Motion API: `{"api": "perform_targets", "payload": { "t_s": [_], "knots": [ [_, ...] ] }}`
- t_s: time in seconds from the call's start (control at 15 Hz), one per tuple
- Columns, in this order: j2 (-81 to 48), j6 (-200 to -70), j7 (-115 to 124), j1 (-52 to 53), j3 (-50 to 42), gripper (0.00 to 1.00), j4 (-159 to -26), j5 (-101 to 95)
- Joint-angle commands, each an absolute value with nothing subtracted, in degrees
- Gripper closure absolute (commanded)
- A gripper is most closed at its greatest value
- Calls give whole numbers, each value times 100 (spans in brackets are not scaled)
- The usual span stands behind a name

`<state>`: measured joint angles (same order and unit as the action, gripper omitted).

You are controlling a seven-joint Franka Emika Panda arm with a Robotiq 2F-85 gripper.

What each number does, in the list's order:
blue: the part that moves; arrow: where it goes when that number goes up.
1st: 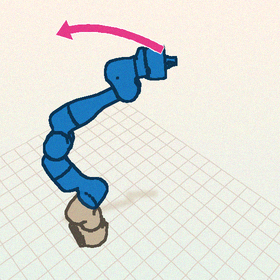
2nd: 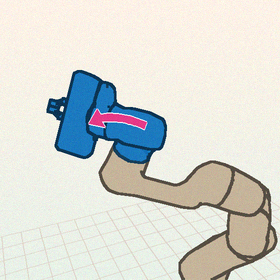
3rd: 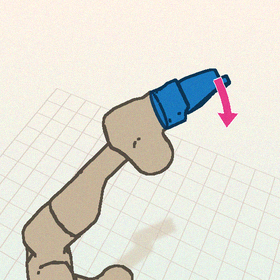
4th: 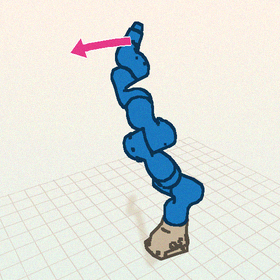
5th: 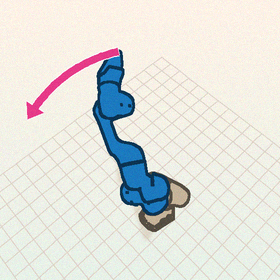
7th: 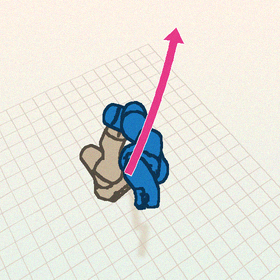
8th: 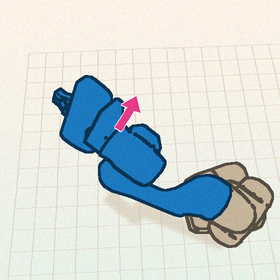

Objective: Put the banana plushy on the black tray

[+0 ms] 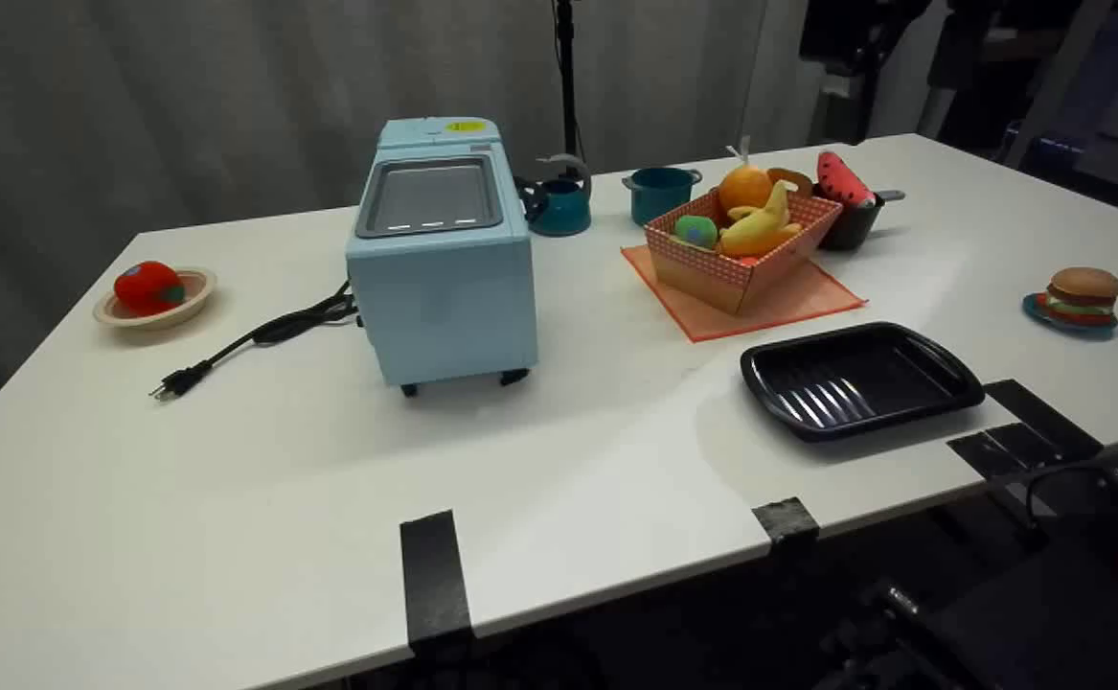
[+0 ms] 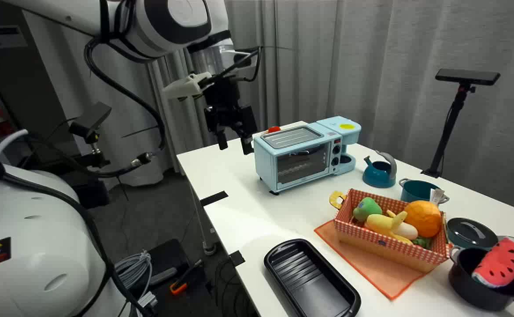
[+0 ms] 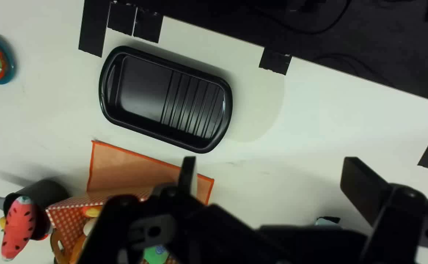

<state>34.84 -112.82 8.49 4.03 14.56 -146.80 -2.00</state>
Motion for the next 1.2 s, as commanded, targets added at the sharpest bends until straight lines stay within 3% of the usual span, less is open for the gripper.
{"api": "perform_targets", "payload": {
  "t_s": [0.0, 0.47, 1.13],
  "knots": [
    [3455, -11268, 918, 540, 1335, 0, -14669, -278],
    [3454, -11268, 918, 540, 1335, 0, -14669, -278],
    [2342, -11573, 227, 214, 248, 0, -13942, -125]
  ]
}}
